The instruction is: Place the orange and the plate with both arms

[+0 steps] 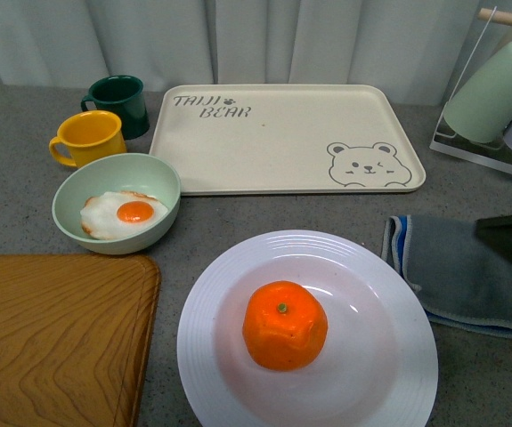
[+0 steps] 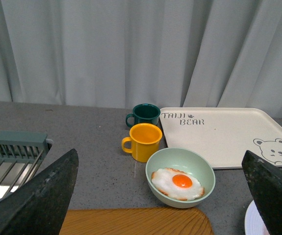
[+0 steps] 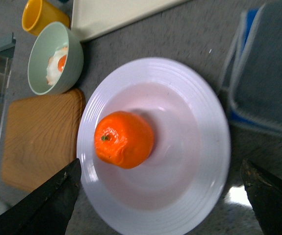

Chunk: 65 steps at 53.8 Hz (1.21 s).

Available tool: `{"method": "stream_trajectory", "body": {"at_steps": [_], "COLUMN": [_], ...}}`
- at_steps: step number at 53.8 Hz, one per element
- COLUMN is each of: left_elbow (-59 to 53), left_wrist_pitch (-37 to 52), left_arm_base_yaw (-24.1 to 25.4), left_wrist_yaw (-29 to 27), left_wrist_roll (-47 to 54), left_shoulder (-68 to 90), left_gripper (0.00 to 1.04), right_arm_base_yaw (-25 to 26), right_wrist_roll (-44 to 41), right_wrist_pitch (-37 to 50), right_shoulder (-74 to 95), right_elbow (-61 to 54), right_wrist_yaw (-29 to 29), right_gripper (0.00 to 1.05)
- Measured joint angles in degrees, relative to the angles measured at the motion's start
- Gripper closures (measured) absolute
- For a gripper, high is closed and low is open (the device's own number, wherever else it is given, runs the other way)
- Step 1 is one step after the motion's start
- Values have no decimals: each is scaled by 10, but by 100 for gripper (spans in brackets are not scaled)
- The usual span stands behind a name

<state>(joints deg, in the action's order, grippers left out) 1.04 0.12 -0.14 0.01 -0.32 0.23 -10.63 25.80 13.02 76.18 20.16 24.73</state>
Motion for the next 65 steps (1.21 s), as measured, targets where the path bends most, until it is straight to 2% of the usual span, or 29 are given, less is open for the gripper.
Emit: {"method": "stream_trajectory", "body": {"at_steps": [4,9,23,34,49,53,60,65], "left_elbow": [0,0,0,0,0,0,0,0], "left_wrist_pitch": [0,0,0,0,0,0,0,0], "left_arm_base_yaw": [0,0,0,0,0,0,0,0], "left_wrist_yaw": [0,0,0,0,0,0,0,0], "left_wrist_roll": [0,0,0,0,0,0,0,0], "left_shoulder": [0,0,0,0,0,0,0,0], "left_gripper": [7,7,7,7,7,7,7,7], "right_arm_base_yaw": [5,10,13,8,-16,-21,-20,-13], "right_wrist_roll": [37,46,30,33,82,87,91,93], "right_wrist_pitch": [-5,-21,-67,-58,-40,-65,-105,-115], "right_shoulder": [75,122,212,274,367,379,398,404], "right_elbow": [28,47,90,119,172,193,216,217], "right_wrist_yaw": [49,68,59,58,68,62,49,47], "right_gripper": [9,9,9,9,10,21,50,66]}}
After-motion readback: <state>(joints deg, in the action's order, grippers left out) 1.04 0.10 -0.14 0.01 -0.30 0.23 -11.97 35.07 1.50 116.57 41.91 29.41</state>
